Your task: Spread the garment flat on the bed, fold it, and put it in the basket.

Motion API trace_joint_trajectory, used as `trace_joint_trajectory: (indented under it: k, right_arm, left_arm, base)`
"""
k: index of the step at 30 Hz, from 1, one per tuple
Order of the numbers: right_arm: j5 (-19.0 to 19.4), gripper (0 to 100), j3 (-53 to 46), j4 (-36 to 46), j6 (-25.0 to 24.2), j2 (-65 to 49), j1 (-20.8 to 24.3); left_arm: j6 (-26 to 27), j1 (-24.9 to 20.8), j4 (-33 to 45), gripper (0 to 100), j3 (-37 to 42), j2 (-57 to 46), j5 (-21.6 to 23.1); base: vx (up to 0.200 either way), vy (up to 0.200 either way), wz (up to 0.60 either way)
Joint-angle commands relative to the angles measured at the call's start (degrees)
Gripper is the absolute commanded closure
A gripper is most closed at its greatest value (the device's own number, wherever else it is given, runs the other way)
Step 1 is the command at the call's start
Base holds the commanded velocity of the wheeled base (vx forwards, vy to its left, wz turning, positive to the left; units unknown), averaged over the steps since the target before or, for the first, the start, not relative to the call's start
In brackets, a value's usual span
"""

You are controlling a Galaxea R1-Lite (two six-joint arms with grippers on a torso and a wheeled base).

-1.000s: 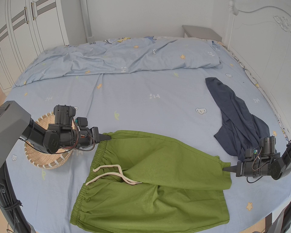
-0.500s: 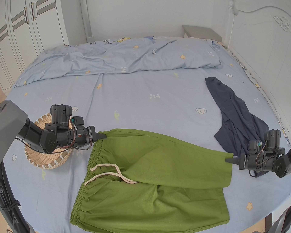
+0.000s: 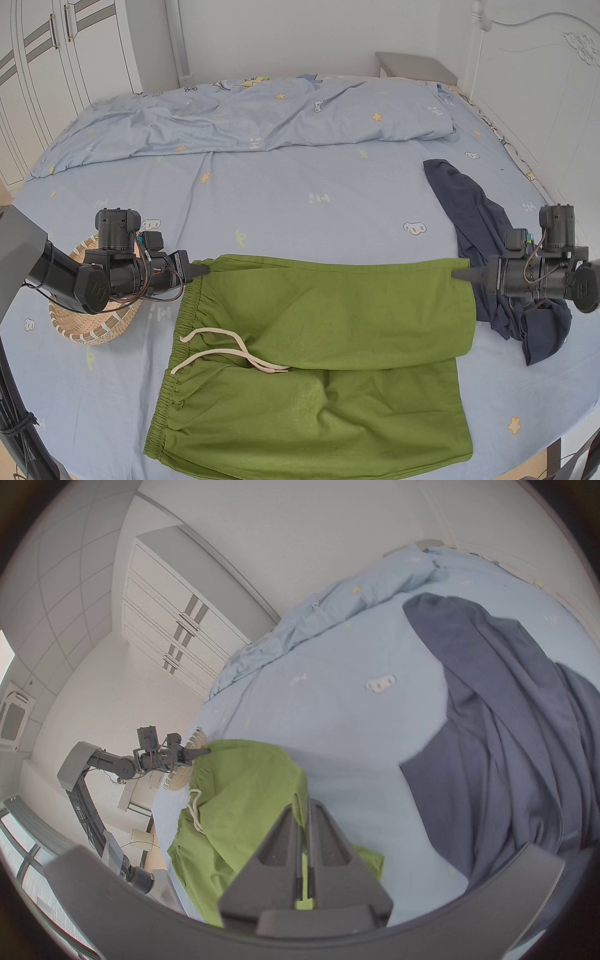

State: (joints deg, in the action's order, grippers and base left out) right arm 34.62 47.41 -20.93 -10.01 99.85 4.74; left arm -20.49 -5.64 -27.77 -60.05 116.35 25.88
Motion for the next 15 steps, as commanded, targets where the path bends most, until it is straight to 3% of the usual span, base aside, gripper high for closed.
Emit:
trace_joint_trajectory:
  k: [1,5,15]
  right_arm:
    - [-0.5,100,10.4,4.8,0.0,1.7,1.7]
    - [-2.9,100,15.4,5.6,0.1,5.6,1.8]
    - [-3.4,100,26.2,6.2,0.1,14.1,1.4]
  left_arm:
    - [0.0,1.3,-1.7,100,0.0,-0.8,-0.9]
    - [-0.1,2.9,-1.8,100,-0.4,-0.8,-0.9]
    - [-0.4,3.0,-6.8,100,-2.3,0.7,-1.0]
  base:
    - [0.0,0.0,0.0]
    - [0.0,0.0,0.0]
    - [0.0,0.0,0.0]
